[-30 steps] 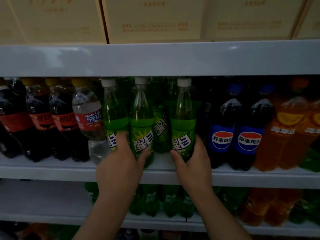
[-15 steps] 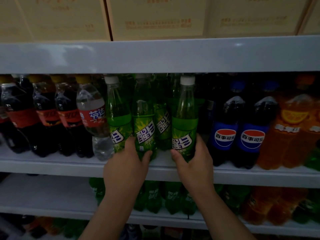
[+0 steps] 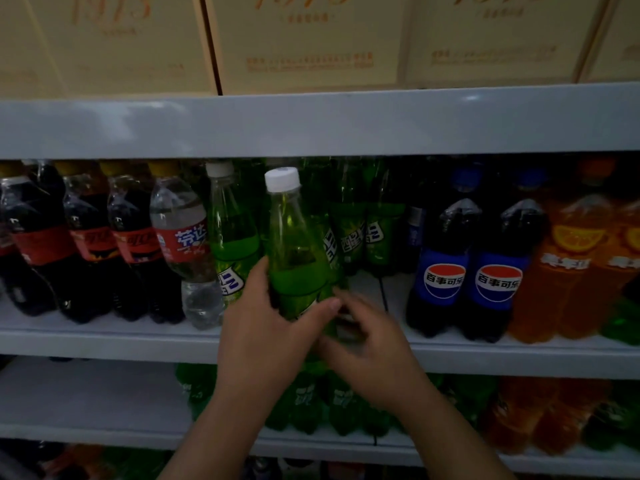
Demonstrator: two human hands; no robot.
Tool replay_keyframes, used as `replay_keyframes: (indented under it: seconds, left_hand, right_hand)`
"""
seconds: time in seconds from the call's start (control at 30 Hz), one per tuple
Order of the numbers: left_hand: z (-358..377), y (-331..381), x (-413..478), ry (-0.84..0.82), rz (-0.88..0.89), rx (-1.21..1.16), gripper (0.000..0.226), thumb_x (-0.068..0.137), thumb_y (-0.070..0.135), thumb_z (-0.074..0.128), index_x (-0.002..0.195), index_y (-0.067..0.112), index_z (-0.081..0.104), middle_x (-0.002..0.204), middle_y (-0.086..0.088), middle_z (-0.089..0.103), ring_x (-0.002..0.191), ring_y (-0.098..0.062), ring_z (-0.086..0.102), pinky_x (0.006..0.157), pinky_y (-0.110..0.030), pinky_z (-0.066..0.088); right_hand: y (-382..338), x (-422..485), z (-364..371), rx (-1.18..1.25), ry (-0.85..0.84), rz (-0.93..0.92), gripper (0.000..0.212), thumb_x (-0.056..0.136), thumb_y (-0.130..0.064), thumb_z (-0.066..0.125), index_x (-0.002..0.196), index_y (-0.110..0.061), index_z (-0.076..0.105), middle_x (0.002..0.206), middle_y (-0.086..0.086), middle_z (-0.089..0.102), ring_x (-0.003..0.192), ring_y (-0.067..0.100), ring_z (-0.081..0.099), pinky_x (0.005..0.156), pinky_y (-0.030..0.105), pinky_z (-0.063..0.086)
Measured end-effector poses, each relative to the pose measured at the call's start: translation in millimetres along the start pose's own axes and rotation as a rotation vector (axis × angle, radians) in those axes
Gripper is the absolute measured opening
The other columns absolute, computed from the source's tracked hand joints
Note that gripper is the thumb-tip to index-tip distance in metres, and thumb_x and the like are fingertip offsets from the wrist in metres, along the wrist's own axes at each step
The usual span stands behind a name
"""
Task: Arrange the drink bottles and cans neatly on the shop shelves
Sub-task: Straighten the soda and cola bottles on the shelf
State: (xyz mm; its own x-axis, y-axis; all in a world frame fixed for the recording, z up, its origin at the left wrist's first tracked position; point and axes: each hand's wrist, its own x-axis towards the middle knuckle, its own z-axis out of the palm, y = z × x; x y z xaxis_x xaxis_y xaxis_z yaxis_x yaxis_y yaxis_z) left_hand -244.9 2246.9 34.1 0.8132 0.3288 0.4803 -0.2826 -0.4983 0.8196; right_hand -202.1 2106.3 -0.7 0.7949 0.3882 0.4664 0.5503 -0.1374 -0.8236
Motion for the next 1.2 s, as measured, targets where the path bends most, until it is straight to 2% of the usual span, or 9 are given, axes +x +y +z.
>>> replay_keyframes:
  seconds: [0.13,0.23,0.3,0.43,0.53,0.67,0.8,1.07,1.2]
  left_hand:
    - [-12.4,-5.4,-3.4,-0.020,-0.030,-0.006,0.063,0.055,0.062,0.078,0.112,0.049,0.053,0.097,0.038,0.062,0.087,0.017,0.059,0.070,-0.013,0.047]
    - [-16.7,-6.3,-5.3,-0.021,-0.032,0.015,0.067,0.056,0.057,0.081,0.117,0.045,0.055,0.099,0.037,0.062,0.089,0.016,0.059,0.072,-0.012,0.048]
    - [-19.8,-6.7,-5.1,-0.018,-0.039,0.011,0.069,0.054,0.059,0.081,0.117,0.047,0.054,0.099,0.038,0.062,0.089,0.016,0.059,0.073,-0.014,0.049]
    - [-23.3,-7.1,-4.7,-0.008,-0.050,-0.015,0.069,0.050,0.065,0.077,0.113,0.050,0.054,0.098,0.035,0.064,0.088,0.014,0.060,0.073,-0.019,0.051]
    - [-23.6,-7.7,-2.5,0.009,-0.023,0.003,0.068,0.051,0.066,0.078,0.113,0.050,0.055,0.098,0.037,0.063,0.088,0.017,0.059,0.071,-0.012,0.049]
    - [-19.4,-7.4,1.4,-0.002,0.030,0.026,0.063,0.056,0.066,0.073,0.114,0.055,0.052,0.100,0.042,0.059,0.091,0.020,0.056,0.065,0.000,0.044]
    - [-6.4,-5.8,7.9,-0.041,0.022,-0.024,0.062,0.058,0.068,0.070,0.116,0.051,0.054,0.102,0.037,0.062,0.093,0.016,0.058,0.075,-0.016,0.049]
    - [23.6,-3.2,29.9,-0.072,0.031,-0.079,0.053,0.069,0.052,0.075,0.117,0.046,0.053,0.103,0.032,0.063,0.095,0.012,0.059,0.083,-0.024,0.053]
    - [37.6,-4.1,36.1,-0.073,0.055,-0.075,0.054,0.072,0.047,0.076,0.118,0.049,0.050,0.102,0.038,0.061,0.095,0.017,0.057,0.076,-0.009,0.046]
  right_hand:
    - [7.2,45.2,-13.2,0.096,0.273,0.185,0.033,0.085,-0.032,0.052,0.116,-0.038,0.059,0.123,-0.012,0.060,0.111,0.002,0.055,0.083,0.013,0.042]
    - [17.0,81.6,-4.9,-0.223,0.147,0.300,0.053,0.082,-0.027,0.067,0.131,-0.023,0.048,0.129,0.002,0.055,0.115,0.015,0.052,0.089,0.026,0.043]
    - [21.9,93.5,-1.3,-0.160,0.086,0.345,0.060,0.076,-0.026,0.074,0.130,-0.024,0.048,0.127,0.002,0.057,0.115,0.018,0.053,0.095,0.033,0.045]
    - [27.7,97.1,3.8,-0.169,0.062,0.363,0.050,0.073,-0.025,0.077,0.119,-0.022,0.056,0.119,0.004,0.064,0.108,0.021,0.059,0.091,0.038,0.049]
    - [27.0,87.2,7.0,-0.273,0.165,0.362,0.050,0.076,-0.033,0.072,0.121,-0.026,0.053,0.119,0.004,0.063,0.108,0.024,0.059,0.084,0.028,0.047]
    - [23.2,53.5,7.1,-0.242,0.383,0.366,0.065,0.072,-0.025,0.077,0.127,-0.021,0.043,0.122,0.001,0.059,0.111,0.021,0.056,0.081,0.024,0.041]
    - [14.4,20.8,5.9,-0.193,0.530,0.316,0.065,0.071,-0.025,0.081,0.115,-0.036,0.034,0.112,-0.007,0.054,0.101,0.010,0.057,0.081,0.030,0.051]
    - [7.8,-2.6,-6.6,-0.348,0.551,0.289,0.061,0.069,-0.041,0.079,0.120,-0.037,0.047,0.108,-0.015,0.059,0.097,0.004,0.057,0.081,0.037,0.053]
    - [10.1,-5.4,-6.5,-0.390,0.553,0.282,0.069,0.072,-0.039,0.077,0.130,-0.035,0.042,0.119,-0.013,0.057,0.107,0.007,0.054,0.086,0.038,0.051]
